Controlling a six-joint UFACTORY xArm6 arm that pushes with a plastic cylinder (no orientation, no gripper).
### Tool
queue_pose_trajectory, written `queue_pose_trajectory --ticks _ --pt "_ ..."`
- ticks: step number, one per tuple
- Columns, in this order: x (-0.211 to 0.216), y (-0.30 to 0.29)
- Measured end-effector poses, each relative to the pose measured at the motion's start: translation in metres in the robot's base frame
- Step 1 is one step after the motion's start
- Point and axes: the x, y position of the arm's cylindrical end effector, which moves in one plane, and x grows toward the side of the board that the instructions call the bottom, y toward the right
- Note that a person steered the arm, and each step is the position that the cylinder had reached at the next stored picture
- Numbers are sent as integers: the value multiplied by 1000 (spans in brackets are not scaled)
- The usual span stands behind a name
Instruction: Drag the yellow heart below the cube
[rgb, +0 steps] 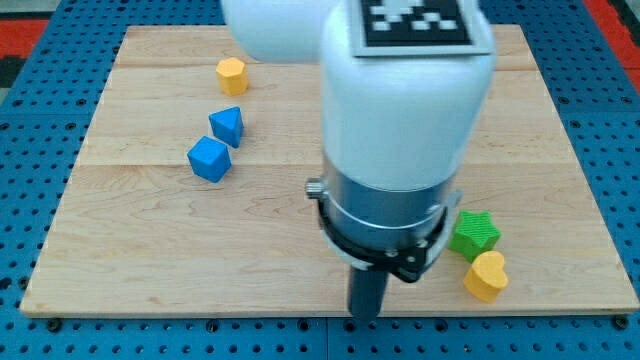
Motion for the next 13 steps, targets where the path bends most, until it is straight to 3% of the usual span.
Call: queue_pose_trajectory --ticks 4,5,6,7,10,11,13 --pt "-1 260" --pt "-5 243" --pt "-1 177" --pt "0 155" --pt "-26 187" --pt "-38 178" --pt "-39 105"
